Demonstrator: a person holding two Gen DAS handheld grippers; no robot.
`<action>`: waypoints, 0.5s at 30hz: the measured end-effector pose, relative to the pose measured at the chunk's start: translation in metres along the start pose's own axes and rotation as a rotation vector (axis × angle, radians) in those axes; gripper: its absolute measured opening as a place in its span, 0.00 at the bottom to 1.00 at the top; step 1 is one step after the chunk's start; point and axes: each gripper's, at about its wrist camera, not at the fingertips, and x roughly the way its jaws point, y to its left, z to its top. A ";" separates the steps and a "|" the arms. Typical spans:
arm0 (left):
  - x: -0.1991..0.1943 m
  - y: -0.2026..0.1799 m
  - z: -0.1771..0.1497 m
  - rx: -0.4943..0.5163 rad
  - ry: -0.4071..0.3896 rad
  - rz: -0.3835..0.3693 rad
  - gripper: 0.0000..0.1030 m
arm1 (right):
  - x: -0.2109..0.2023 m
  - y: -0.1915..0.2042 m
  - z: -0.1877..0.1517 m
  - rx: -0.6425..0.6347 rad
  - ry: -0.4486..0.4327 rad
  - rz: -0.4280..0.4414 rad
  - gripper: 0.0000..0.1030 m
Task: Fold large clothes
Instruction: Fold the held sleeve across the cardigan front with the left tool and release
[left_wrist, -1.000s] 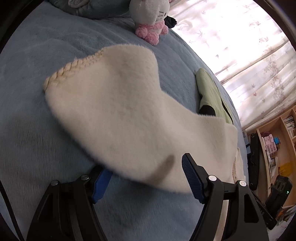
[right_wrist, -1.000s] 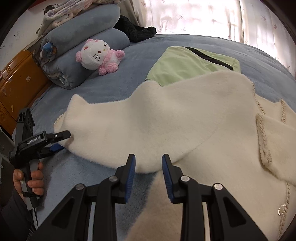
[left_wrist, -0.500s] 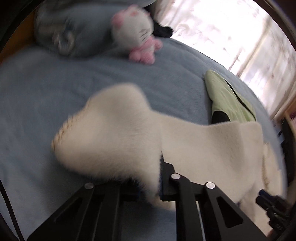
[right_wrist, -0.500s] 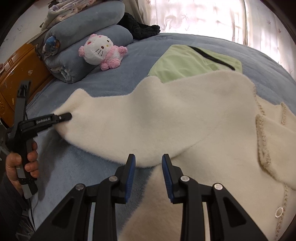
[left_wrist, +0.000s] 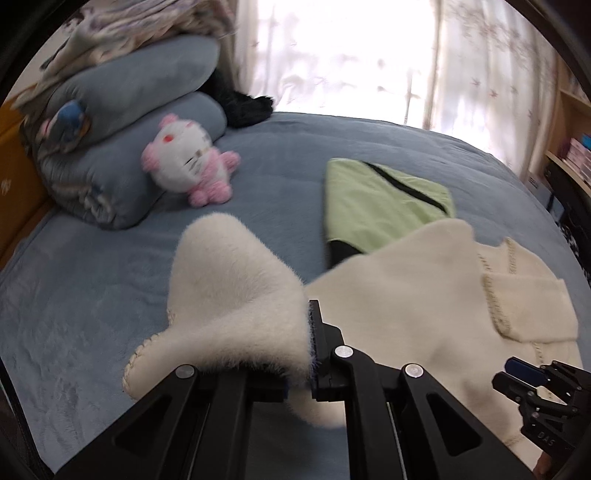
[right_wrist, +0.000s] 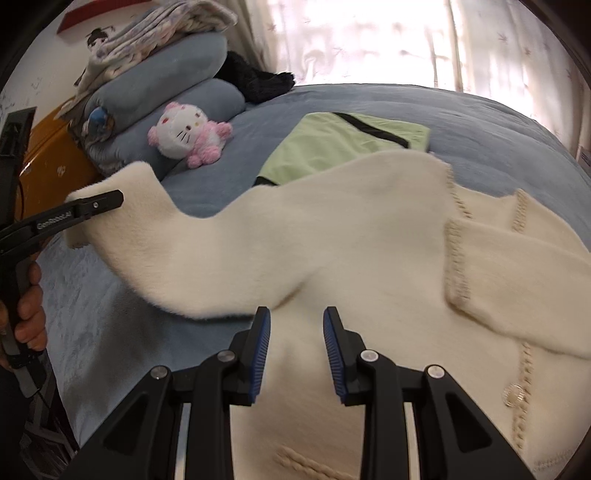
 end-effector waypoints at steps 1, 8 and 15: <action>-0.004 -0.009 0.002 0.011 -0.002 -0.004 0.05 | -0.004 -0.006 -0.002 0.007 -0.004 -0.004 0.29; -0.023 -0.105 0.007 0.100 0.018 -0.087 0.05 | -0.038 -0.057 -0.017 0.077 -0.038 -0.039 0.29; -0.006 -0.205 -0.021 0.166 0.099 -0.185 0.06 | -0.055 -0.122 -0.040 0.178 -0.039 -0.095 0.29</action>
